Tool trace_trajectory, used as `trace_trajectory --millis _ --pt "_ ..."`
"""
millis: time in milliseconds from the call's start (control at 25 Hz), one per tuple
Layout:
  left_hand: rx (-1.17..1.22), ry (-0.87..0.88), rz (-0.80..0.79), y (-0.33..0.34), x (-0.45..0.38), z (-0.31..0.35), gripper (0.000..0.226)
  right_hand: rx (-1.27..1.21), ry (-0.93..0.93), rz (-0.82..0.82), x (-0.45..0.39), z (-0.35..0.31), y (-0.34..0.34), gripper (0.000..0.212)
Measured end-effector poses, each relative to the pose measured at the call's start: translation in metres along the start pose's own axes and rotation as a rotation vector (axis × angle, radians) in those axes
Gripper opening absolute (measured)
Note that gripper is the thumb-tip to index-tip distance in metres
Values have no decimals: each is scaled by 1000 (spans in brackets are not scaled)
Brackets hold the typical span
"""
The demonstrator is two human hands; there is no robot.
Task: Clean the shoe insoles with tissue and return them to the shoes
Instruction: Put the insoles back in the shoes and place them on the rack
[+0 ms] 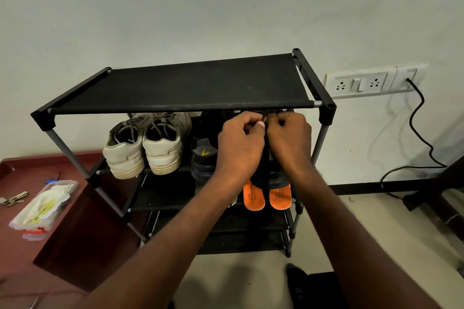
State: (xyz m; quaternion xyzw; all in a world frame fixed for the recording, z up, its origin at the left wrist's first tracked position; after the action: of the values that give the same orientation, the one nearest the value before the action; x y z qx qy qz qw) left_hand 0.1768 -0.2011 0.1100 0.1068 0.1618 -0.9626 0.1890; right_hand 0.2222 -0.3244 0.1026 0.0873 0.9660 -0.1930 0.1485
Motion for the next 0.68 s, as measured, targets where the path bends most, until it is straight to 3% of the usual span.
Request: trace_trajectory --millis 240,360,440,560,680 --pt "-388 406 -132 -3 29 10 31 -453 304 -226 7 5 -11 35" --pt "-640 502 -255 -2 33 4 30 -425 230 -327 13 -1 -14 28" --pt "-564 506 -189 -10 29 2 25 -391 160 -283 13 -4 -16 26" --pt "-388 360 3 -23 12 -6 24 -317 39 -184 11 -7 -22 31" --pt "-398 343 -110 -5 -4 -6 24 -360 -71 -180 13 -18 -26 36"
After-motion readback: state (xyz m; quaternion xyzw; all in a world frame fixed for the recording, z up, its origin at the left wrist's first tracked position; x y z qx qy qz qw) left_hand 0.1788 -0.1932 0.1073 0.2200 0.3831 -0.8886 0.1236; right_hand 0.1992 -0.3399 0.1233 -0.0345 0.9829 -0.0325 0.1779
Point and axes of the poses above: each hand's wrist, its own x-axis away from the middle knuckle, its own y-axis out of the palm, z = x × y, the point moved 5 cm from there along -x, towards the middle knuckle, and after that the axes turned 3 degrees about -y, right-handed, at the moved point
